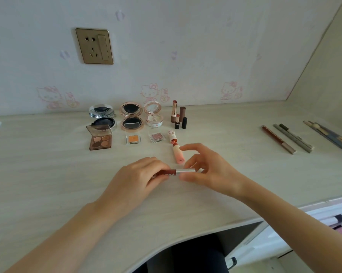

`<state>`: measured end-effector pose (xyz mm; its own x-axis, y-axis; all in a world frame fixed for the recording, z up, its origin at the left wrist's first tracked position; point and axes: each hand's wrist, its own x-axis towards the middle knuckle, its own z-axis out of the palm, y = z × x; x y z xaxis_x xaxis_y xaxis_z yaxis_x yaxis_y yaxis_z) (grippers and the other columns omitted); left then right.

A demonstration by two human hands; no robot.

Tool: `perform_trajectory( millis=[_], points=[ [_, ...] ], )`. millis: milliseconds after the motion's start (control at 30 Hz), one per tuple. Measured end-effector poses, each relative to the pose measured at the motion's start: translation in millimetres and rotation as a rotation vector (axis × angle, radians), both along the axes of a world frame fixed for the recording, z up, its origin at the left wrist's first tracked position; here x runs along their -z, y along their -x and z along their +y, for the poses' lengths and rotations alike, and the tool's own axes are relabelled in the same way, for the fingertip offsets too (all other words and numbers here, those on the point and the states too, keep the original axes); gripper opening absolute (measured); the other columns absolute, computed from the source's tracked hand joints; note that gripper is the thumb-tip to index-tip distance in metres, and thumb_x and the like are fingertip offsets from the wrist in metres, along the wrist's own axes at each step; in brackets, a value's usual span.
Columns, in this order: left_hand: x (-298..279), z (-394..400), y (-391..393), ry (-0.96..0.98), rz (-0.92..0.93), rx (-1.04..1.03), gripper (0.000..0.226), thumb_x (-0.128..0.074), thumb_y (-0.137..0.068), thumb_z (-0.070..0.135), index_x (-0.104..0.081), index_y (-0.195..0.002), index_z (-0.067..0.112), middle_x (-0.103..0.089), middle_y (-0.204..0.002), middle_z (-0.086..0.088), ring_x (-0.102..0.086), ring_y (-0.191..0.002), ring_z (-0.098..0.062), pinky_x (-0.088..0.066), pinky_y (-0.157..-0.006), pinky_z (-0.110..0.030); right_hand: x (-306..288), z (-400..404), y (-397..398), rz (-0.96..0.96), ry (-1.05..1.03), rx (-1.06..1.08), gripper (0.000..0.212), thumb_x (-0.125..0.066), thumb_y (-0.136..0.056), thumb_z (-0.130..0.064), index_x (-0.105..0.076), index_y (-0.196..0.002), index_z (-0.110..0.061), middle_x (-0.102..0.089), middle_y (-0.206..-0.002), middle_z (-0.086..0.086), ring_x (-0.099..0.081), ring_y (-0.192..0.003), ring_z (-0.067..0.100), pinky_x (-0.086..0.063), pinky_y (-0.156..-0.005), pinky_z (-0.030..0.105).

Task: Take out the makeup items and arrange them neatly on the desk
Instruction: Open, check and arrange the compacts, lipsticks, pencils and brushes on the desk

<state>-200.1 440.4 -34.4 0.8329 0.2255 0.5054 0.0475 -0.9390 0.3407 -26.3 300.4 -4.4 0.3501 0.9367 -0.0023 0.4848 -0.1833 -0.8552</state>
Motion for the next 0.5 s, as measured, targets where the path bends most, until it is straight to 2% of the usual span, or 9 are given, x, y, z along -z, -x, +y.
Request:
perform_trajectory(
  millis=[33, 67, 133, 233, 333, 433, 500],
  points=[
    [0.5, 0.3, 0.5, -0.005, 0.000, -0.004, 0.025, -0.048, -0.091, 0.041, -0.065, -0.102, 0.026, -0.060, -0.090, 0.016, -0.057, -0.080, 0.001, -0.048, -0.063, -0.023, -0.8, 0.4, 2.2, 0.014, -0.004, 0.013, 0.024, -0.068, -0.086, -0.035, -0.063, -0.106, -0.024, -0.070, -0.081, -0.001, -0.062, -0.073, 0.010, -0.049, -0.067, 0.021],
    [0.8, 0.7, 0.9, -0.003, -0.004, -0.010, 0.025, -0.048, -0.091, 0.041, -0.065, -0.103, 0.026, -0.060, -0.090, 0.016, -0.057, -0.080, 0.000, -0.049, -0.063, -0.024, -0.2, 1.0, 4.0, 0.009, -0.006, 0.022, 0.021, -0.060, -0.091, -0.037, -0.068, -0.095, -0.018, -0.071, -0.074, 0.000, -0.061, -0.067, 0.010, -0.048, -0.066, 0.023],
    [1.0, 1.4, 1.5, -0.008, -0.022, -0.017, 0.026, -0.048, -0.092, 0.040, -0.066, -0.103, 0.025, -0.060, -0.090, 0.015, -0.057, -0.079, -0.001, -0.049, -0.063, -0.025, 5.4, 1.7, 6.6, -0.014, 0.007, 0.030, 0.030, -0.055, -0.095, -0.033, -0.070, -0.082, -0.012, -0.070, -0.067, -0.001, -0.059, -0.062, 0.009, -0.049, -0.066, 0.025],
    [2.6, 0.2, 2.0, -0.011, -0.039, -0.009, 0.026, -0.049, -0.092, 0.040, -0.066, -0.103, 0.024, -0.061, -0.090, 0.015, -0.058, -0.080, -0.002, -0.050, -0.062, -0.027, 12.3, -0.7, 8.0, -0.060, -0.077, 0.030, 0.005, -0.065, -0.089, -0.017, -0.069, -0.088, -0.014, -0.068, -0.072, -0.006, -0.055, -0.060, 0.001, -0.046, -0.060, 0.016],
    [5.3, -0.9, 1.0, -0.034, -0.052, 0.001, 0.026, -0.049, -0.092, 0.038, -0.067, -0.105, 0.024, -0.063, -0.092, 0.014, -0.060, -0.081, -0.004, -0.052, -0.061, -0.030, 18.5, -4.1, 7.7, -0.104, -0.134, 0.026, 0.013, -0.070, -0.083, -0.010, -0.061, -0.091, -0.016, -0.062, -0.081, -0.008, -0.049, -0.059, -0.001, -0.039, -0.057, 0.012],
    [6.5, -0.9, 0.8, -0.048, -0.081, -0.002, 0.027, -0.051, -0.092, 0.036, -0.069, -0.105, 0.021, -0.064, -0.093, 0.012, -0.061, -0.082, -0.005, -0.053, -0.061, -0.030, 20.4, -6.1, 10.6, 0.007, -0.170, 0.071, 0.017, -0.071, -0.083, -0.019, -0.059, -0.095, -0.018, -0.061, -0.085, -0.006, -0.050, -0.061, -0.001, -0.039, -0.059, 0.012],
    [6.1, -1.4, 0.5, -0.060, -0.092, -0.002, 0.027, -0.051, -0.093, 0.036, -0.070, -0.104, 0.020, -0.065, -0.094, 0.012, -0.062, -0.083, -0.005, -0.053, -0.062, -0.030, 20.3, -5.6, 10.7, 0.067, -0.176, 0.117, 0.011, -0.060, -0.091, -0.027, -0.065, -0.095, -0.017, -0.065, -0.079, -0.007, -0.056, -0.066, 0.002, -0.042, -0.063, 0.012]
  ],
)
